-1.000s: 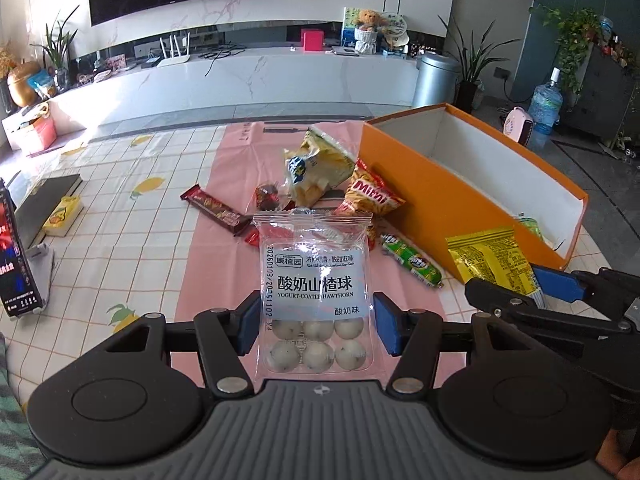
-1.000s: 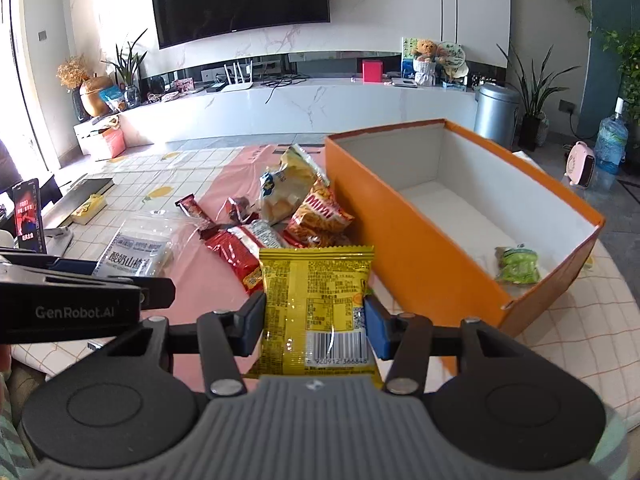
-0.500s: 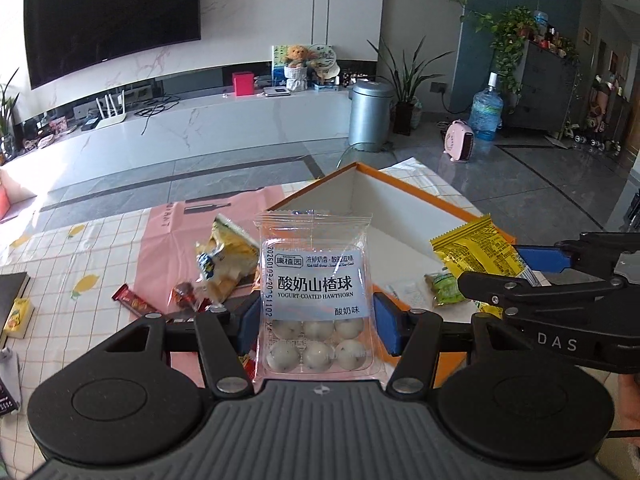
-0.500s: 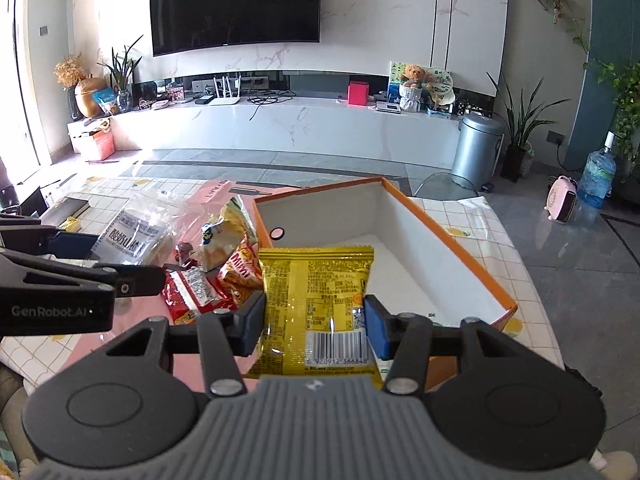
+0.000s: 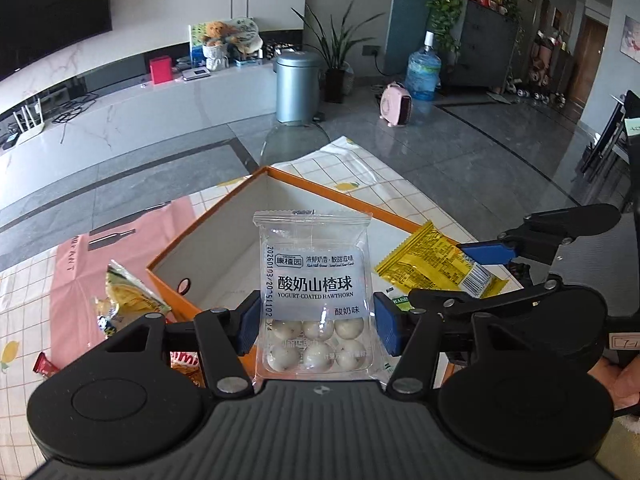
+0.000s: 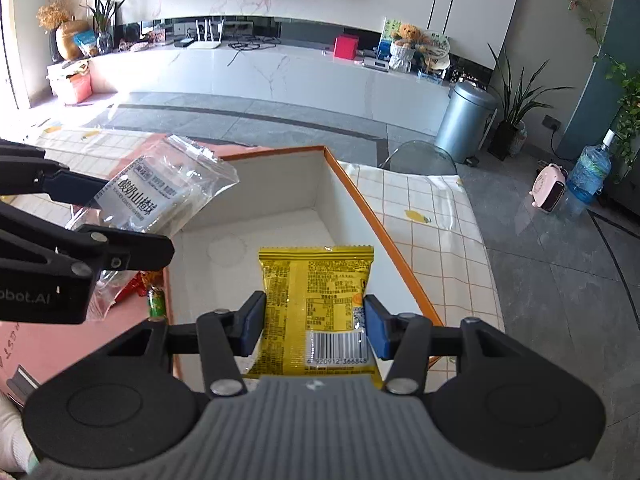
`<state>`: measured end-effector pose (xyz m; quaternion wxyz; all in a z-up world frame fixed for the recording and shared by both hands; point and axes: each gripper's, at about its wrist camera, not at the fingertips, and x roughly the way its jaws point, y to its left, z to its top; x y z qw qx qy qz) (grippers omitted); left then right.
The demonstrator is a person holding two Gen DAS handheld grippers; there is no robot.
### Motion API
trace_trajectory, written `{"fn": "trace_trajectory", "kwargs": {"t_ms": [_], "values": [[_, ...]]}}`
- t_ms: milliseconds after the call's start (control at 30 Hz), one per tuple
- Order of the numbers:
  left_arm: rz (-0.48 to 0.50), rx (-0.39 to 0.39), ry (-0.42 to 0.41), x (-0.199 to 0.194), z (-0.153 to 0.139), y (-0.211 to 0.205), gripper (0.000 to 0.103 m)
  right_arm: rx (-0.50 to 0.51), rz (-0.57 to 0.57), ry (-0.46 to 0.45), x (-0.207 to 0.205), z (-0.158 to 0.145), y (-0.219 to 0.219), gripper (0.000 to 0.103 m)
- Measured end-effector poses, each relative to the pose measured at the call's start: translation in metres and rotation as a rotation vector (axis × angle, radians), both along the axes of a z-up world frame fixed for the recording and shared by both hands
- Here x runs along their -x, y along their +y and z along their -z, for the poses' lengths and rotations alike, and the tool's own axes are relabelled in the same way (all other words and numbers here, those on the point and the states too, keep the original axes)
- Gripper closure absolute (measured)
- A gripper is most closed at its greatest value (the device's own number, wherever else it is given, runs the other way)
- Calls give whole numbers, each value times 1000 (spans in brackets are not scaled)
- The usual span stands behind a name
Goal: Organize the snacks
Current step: 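Lift both held packs and carry them over the orange box, then open both tools to drop the packs into the orange box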
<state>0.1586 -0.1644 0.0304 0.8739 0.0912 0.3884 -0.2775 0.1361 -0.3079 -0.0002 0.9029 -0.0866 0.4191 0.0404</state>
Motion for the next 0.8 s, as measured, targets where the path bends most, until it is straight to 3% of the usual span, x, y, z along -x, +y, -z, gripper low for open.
{"fn": "trace_trajectory", "kwargs": {"t_ms": [367,800], "values": [[98,-109,137,-52,56,-34,37,99,-94,162,-64,60,-12,53],[137,-261,258,-78,100,-55,37,169,-173,331,-93,111,-8,53]]}}
